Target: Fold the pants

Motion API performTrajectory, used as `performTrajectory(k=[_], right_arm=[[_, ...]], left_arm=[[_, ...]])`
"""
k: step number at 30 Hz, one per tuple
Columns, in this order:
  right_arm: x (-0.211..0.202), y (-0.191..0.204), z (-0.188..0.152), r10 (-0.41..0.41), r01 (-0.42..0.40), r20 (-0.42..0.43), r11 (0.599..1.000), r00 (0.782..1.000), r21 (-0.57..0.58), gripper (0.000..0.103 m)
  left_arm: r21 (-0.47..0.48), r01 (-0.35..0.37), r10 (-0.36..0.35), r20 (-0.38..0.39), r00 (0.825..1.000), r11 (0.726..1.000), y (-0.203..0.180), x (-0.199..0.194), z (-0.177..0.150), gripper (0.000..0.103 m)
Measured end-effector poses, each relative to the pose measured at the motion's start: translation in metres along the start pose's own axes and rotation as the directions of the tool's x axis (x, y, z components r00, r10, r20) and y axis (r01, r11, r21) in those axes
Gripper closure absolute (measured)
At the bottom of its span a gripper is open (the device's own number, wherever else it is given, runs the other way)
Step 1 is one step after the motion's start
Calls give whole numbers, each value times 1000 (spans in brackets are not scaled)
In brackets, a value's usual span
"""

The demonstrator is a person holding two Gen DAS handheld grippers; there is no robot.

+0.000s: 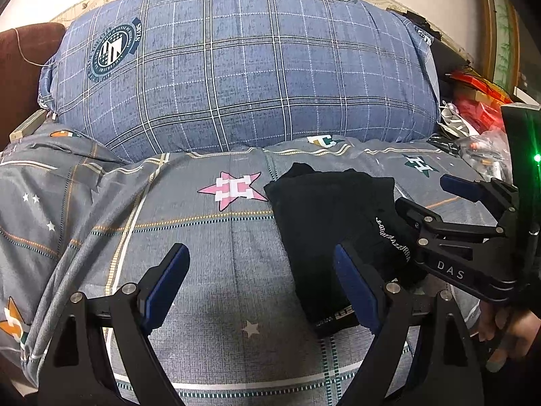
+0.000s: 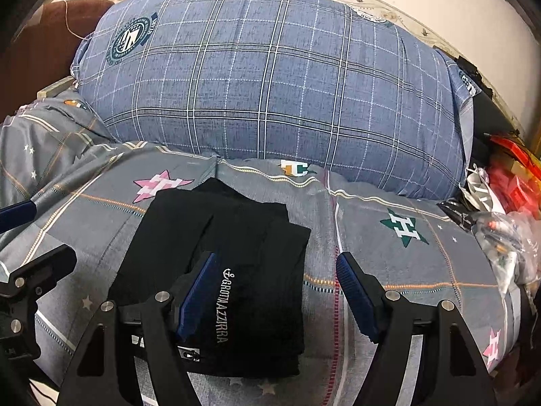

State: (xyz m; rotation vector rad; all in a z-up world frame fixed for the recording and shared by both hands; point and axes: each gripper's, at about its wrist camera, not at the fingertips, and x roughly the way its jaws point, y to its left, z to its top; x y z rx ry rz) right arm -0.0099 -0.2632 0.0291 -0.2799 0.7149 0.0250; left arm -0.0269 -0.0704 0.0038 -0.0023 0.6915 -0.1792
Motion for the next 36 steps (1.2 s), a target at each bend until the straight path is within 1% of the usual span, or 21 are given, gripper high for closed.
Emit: performTrajectory(k=[18, 28, 32, 33, 36], right_arm=[[7, 4, 0, 19, -19, -12, 1000, 1000, -19, 29], [15, 5, -2, 32, -33, -28, 999, 999, -26, 29], [21, -7, -2, 118, -118, -53, 993, 992, 16, 29], [23, -19, -1, 176, -172, -52, 983, 983, 61, 29], [30, -53, 0, 262, -249, -42, 949, 964, 195, 29]], left_arm=[[-13, -18, 18, -33, 999, 1000, 9, 14, 0, 15], [-2, -20, 20, -39, 999, 1000, 10, 19, 2, 15], [-11, -13, 12, -49, 999, 1000, 13, 22, 1, 15], [-18, 0, -1, -51, 999, 1000, 15, 22, 2, 15], [-43, 49, -51, -49, 997, 998, 17, 20, 3, 15]])
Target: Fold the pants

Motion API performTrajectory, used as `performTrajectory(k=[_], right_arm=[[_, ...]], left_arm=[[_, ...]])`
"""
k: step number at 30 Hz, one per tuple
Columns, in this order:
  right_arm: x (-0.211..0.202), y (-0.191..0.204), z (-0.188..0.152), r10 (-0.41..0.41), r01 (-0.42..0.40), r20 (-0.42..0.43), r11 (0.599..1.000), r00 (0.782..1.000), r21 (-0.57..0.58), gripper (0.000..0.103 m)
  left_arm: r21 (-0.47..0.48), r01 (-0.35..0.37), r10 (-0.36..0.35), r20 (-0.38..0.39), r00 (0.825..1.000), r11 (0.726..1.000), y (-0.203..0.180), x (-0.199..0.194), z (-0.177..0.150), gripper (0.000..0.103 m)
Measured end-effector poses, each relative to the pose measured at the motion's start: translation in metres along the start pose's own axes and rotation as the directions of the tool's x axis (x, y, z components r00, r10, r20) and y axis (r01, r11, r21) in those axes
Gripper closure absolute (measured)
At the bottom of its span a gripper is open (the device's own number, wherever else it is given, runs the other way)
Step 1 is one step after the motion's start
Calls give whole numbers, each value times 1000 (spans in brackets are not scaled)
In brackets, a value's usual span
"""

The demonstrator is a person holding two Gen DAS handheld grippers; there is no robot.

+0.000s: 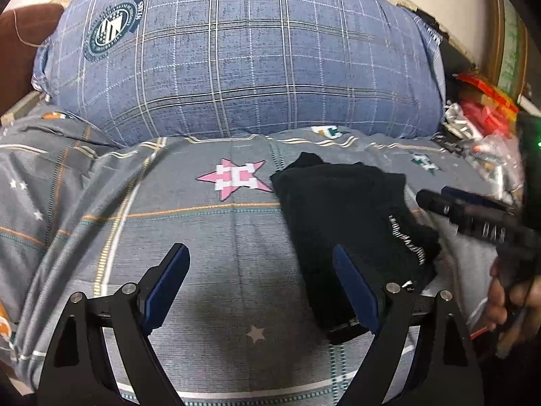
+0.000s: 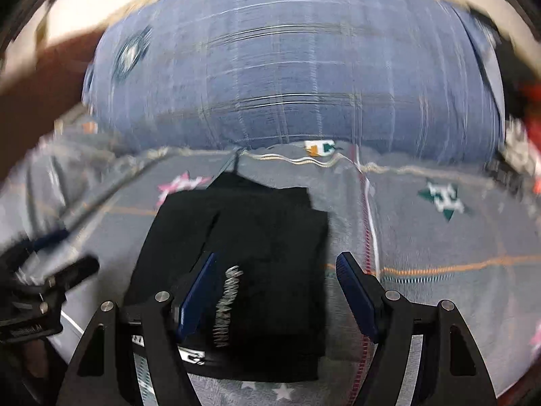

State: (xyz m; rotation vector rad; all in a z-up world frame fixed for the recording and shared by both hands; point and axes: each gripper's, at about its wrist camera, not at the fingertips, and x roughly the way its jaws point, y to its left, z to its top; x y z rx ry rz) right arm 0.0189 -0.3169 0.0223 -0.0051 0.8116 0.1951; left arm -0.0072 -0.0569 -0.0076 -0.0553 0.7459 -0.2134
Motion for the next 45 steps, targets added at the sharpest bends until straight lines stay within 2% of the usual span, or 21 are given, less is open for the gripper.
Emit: performTrajectory(k=[4, 7, 13, 21, 45], right_arm=[[4, -52, -1, 72, -69, -3, 971, 997, 228, 29], [10, -61, -4, 95, -86, -23, 959, 995, 270, 29], [17, -43, -9, 142, -127, -50, 967, 989, 222, 29], [26, -38, -15, 157, -134, -79, 960, 984, 245, 29], [32, -33, -15, 162, -134, -99, 961, 982, 240, 29]], left_arm=[[41, 26, -26, 11, 1000, 999, -12, -2, -1, 15], [98, -2, 1, 11, 1000, 995, -25, 1, -4, 15], [98, -30, 33, -28, 999, 995, -29, 9, -7, 15], [84, -63, 65, -28, 997, 994, -21, 8, -9, 15], [97, -70, 74, -36, 997, 993, -20, 12, -11, 15]])
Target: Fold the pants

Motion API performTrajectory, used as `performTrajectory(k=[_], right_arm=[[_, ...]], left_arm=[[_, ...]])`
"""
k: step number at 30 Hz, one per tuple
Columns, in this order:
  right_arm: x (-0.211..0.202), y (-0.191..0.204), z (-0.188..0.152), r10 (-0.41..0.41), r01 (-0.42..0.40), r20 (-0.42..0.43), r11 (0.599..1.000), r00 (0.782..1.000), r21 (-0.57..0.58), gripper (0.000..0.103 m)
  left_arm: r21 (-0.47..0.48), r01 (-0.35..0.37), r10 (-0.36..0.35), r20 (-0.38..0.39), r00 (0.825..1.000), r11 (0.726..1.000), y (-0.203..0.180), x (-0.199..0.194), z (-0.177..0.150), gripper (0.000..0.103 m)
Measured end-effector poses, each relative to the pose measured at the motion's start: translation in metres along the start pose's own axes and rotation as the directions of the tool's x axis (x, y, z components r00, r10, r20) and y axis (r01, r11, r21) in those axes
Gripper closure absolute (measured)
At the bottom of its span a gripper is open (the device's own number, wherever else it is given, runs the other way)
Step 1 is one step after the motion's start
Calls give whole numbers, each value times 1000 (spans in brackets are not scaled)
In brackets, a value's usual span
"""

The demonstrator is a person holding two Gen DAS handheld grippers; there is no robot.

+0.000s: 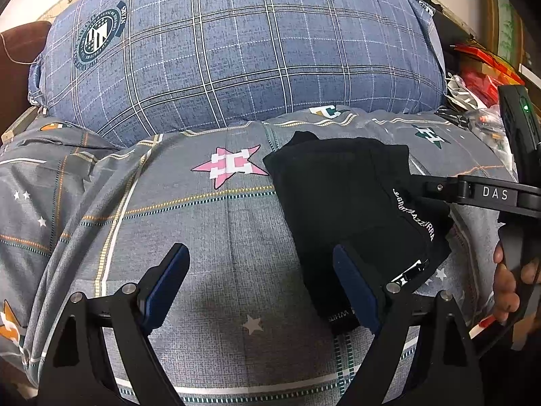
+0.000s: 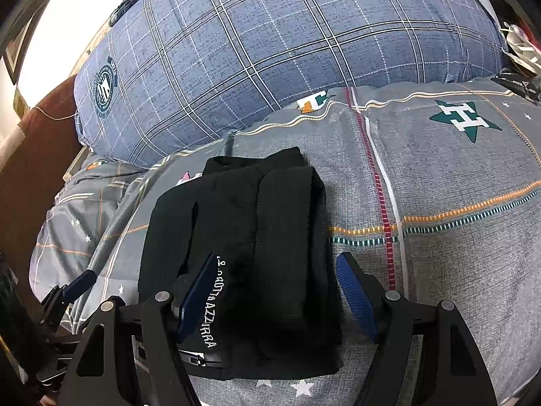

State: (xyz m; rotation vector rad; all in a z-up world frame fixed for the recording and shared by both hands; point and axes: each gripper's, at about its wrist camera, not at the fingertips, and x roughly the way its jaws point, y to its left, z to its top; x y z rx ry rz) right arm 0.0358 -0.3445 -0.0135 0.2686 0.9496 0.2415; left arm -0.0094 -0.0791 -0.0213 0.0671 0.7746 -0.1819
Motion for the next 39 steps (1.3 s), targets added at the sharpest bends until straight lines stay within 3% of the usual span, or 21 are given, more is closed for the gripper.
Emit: performTrajectory(k=[39], right_arm=[[-5, 11, -1, 19, -18, 9, 1000, 1000, -20, 29]], left_arm=[[6, -17, 17, 19, 1000, 1000, -4, -11, 2, 15]])
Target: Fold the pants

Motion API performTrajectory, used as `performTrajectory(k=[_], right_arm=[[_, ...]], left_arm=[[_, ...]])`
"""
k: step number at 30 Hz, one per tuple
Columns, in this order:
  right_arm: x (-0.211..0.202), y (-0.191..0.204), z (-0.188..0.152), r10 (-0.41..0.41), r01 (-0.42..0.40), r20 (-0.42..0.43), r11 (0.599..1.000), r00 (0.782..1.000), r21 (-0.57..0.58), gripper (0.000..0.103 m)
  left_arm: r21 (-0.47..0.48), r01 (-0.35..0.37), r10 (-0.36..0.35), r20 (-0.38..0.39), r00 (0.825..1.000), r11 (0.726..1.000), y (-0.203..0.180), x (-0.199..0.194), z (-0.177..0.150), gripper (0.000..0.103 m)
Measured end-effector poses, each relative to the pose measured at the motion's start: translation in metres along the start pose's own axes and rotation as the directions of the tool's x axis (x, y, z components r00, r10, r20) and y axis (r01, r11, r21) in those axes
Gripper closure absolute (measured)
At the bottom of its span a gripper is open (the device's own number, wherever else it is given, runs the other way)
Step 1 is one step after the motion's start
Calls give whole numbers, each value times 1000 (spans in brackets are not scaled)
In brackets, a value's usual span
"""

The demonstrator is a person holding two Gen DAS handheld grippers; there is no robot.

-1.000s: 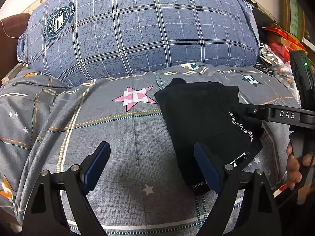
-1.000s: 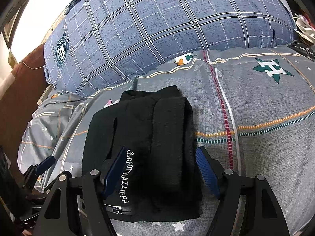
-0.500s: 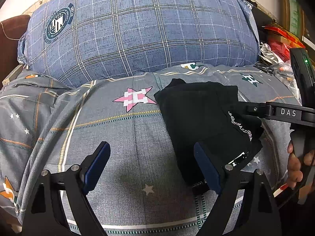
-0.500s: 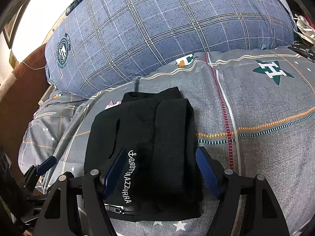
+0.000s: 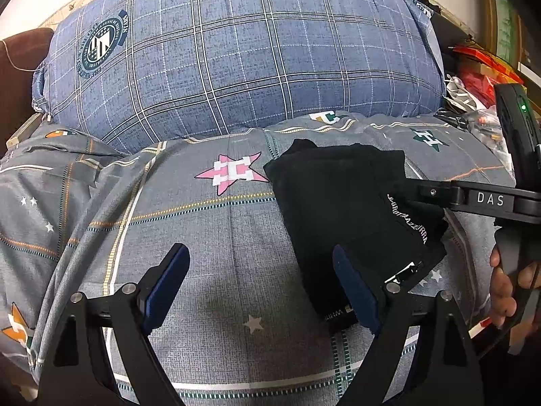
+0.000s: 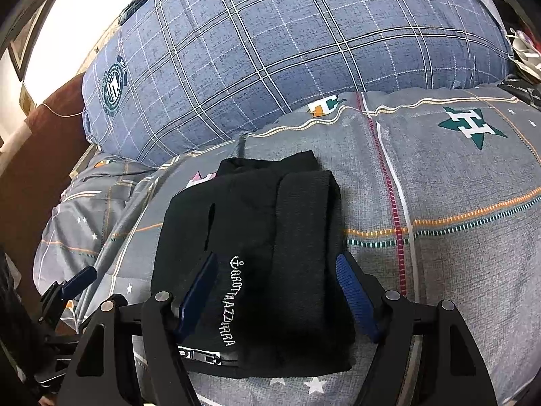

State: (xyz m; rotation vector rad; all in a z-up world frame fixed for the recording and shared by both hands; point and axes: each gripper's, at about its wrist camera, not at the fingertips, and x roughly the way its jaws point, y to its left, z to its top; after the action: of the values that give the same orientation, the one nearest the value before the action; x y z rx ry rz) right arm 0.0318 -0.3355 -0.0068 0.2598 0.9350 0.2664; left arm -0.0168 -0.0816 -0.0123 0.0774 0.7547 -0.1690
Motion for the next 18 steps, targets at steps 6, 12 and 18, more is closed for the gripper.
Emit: performTrajectory(k=[6, 12, 18], right_arm=[[0, 1, 0, -1, 1, 0, 1000, 1000, -2, 29], [-2, 13, -2, -96, 99, 39, 993, 995, -71, 29], [-6, 25, -2, -133, 142, 75, 982, 988, -127, 29]], left_arm=[[-11, 5, -5, -5, 1000, 1000, 2, 0, -1, 15], [-13, -3, 3, -1, 1000, 1000, 4, 0, 1, 15], [-15, -12, 12, 10, 1000, 1000, 6, -2, 4, 15]])
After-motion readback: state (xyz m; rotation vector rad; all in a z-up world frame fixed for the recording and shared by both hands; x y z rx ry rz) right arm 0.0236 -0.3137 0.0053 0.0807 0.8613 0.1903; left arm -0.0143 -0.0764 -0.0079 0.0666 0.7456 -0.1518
